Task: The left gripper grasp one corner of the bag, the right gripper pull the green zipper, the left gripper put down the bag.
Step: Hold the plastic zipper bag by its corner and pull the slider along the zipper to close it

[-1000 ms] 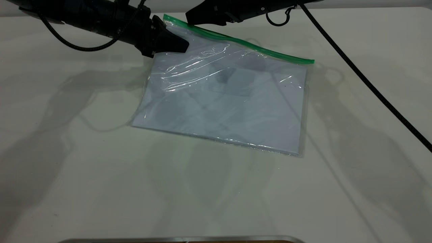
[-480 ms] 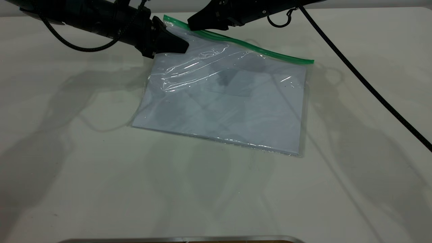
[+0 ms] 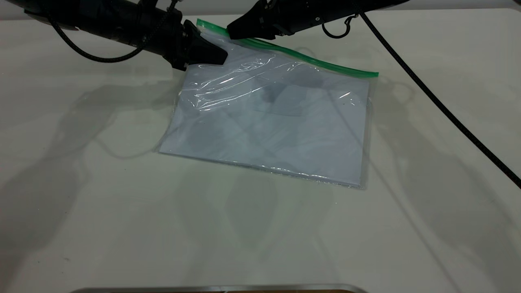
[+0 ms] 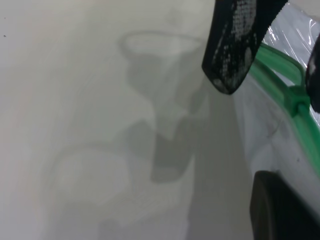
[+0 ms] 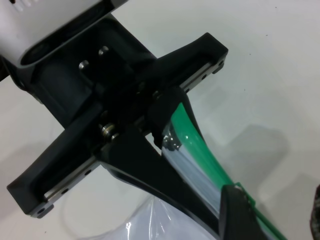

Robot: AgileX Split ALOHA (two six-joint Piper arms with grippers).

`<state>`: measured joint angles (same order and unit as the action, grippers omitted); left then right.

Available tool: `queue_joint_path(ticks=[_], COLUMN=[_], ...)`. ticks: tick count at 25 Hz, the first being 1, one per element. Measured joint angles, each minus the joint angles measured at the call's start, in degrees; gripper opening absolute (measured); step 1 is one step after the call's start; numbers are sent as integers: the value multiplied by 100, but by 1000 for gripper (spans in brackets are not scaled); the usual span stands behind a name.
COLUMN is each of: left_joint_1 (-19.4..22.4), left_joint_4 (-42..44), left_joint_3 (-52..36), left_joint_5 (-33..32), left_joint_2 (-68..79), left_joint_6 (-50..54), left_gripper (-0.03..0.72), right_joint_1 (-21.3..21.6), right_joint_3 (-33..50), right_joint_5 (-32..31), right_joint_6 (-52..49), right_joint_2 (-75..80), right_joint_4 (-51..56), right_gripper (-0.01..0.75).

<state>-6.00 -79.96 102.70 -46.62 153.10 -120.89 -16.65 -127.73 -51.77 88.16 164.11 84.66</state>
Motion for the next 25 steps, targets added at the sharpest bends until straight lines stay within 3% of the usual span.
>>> queue_joint_path(ticks=[16,20,25], left_joint_1=[-4,-4,-4], left_joint_4=[-5,-5,-16], left_joint_3=[0,0,0], left_joint_5=[16,27,45], left_joint_2=[0,0,0], left_joint_6=[-12,-12,-6], left_gripper=[61,61,61], right_joint_1=[-105,-105,-105], right_joint_3=[0,0,0], right_joint_5=[74,74,20], right_joint_6=[77,77,102], right_joint_2=[0,0,0], right_joint_4=[23,23,23], right_gripper=[374,288,92])
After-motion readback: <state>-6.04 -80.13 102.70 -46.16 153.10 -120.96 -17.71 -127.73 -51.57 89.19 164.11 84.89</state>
